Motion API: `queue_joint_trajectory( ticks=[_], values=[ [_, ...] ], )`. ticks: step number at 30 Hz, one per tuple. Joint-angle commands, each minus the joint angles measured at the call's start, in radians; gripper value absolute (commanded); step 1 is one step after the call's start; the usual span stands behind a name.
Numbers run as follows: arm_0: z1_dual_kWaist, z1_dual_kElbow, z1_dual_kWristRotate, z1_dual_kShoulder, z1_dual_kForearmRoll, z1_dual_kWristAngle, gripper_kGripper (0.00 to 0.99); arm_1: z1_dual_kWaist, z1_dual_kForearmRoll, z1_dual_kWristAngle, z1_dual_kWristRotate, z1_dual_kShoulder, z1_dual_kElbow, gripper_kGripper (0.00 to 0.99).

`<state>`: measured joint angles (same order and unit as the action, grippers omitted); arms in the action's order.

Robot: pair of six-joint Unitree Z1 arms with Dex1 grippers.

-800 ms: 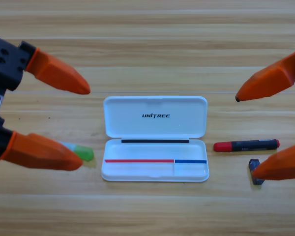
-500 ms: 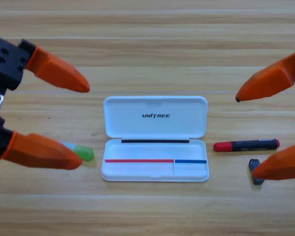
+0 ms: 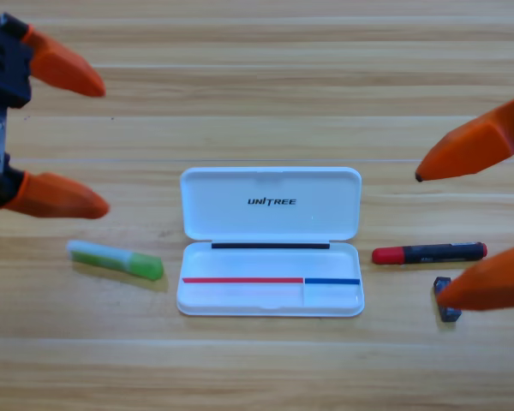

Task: Clean up eraser and pencils

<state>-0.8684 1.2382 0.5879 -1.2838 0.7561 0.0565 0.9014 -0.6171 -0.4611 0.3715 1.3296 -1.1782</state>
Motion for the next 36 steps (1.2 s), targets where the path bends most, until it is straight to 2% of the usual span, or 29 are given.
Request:
queue_joint_trajectory(
  ticks=[1,5,7,10,14,16,20,26,36],
  values=[
    [-0.003,-0.034,0.148,-0.054,0.042,-0.138,0.979,-0.022,0.019,0.174,-0.085,-0.010,0.049,0.979],
    [0.075,-0.085,0.294,-0.095,0.045,-0.155,0.979,-0.045,-0.018,0.427,-0.174,-0.024,0.074,0.979],
    [0.104,-0.106,0.348,-0.114,0.043,-0.155,0.979,-0.056,-0.113,0.469,-0.263,0.072,0.000,0.979],
    [0.147,-0.134,0.423,-0.147,0.039,-0.142,0.988,-0.104,-0.162,0.524,-0.388,0.220,-0.069,0.979],
    [0.210,-0.141,0.494,-0.207,0.031,-0.109,0.990,-0.151,-0.187,0.519,-0.488,0.370,-0.113,0.983],
    [0.243,-0.141,0.527,-0.235,0.032,-0.080,0.990,-0.159,-0.187,0.489,-0.571,0.421,-0.109,0.986],
    [0.282,-0.138,0.569,-0.305,0.031,-0.050,0.988,-0.160,-0.184,0.495,-0.727,0.505,-0.103,0.988],
    [0.296,-0.120,0.578,-0.405,0.029,-0.050,0.974,-0.162,-0.170,0.510,-0.936,0.554,-0.063,0.989],
    [0.296,-0.088,0.567,-0.519,0.052,-0.029,0.957,-0.179,-0.168,0.489,-1.014,0.674,-0.054,0.933]
  ],
)
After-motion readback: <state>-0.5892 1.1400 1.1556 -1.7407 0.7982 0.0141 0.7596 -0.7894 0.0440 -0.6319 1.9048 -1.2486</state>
